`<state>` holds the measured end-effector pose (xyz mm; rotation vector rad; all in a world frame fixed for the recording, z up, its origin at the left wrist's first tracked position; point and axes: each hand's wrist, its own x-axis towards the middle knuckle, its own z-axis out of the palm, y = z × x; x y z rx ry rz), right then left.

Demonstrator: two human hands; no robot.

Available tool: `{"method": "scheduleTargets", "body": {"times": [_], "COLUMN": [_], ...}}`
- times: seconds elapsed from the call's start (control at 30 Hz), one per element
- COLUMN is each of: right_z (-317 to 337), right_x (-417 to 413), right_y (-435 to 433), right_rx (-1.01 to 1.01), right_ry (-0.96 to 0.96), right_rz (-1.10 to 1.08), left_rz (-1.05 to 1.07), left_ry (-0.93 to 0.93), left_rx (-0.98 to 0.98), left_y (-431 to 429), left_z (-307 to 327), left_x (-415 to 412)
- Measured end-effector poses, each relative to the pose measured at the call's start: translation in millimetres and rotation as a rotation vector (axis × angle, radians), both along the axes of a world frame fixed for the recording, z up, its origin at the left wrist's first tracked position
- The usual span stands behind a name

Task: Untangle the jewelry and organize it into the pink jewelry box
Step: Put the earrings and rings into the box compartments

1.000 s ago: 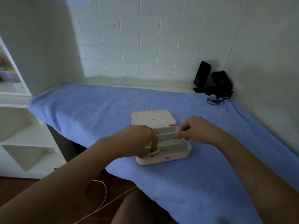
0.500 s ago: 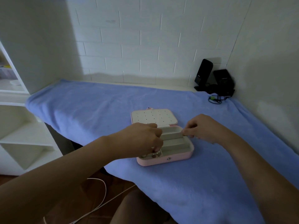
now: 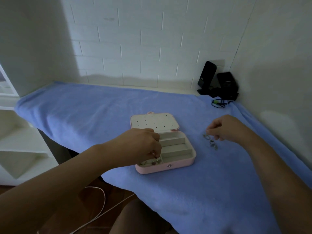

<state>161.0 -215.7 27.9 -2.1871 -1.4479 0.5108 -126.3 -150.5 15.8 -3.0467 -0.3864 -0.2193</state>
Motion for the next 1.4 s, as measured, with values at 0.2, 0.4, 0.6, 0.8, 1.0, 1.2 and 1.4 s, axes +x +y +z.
{"method": "scheduleTargets", "body": {"times": [0.2,0.4,0.6,0.8,1.0,1.2,1.4], "right_z": [-14.0,-15.5,-22.1,-14.9,-21.3,-6.8,13.1], "right_x": [11.5,10.0,3.1,-4.0,-6.6,-29.6,-70.6], "right_y": [3.2,5.4,4.8,9.6,9.1,-0.7,-12.8], "right_rx": [-0.19,-0.079,-0.044,-0.102,0.023,0.248,0.389], "right_ry": [-0.059,-0.102,-0.123,-0.208,-0.119,0.18,0.419], "right_rz": [-0.115,-0.028,0.1,0.147,0.198,0.246,0.416], "left_rz": [0.02,0.073,0.218,0.38,0.556,0.576,0.446], "left_ry": [-0.034,-0.072,-0.321,-0.51,-0.782,-0.867,-0.91], "left_rx": [-0.039,-0.124,-0.296,-0.443,-0.652,-0.679,-0.606], "left_y": [-3.9,-3.0,-4.5,-5.3,-9.4,-12.7,-23.6], "left_z": [1.5,-0.8,-5.1,-19.1,-35.7,-51.1,-41.4], "left_x": [-3.7,-6.5,-14.9,-19.2,-15.1,-11.7,-8.1]}}
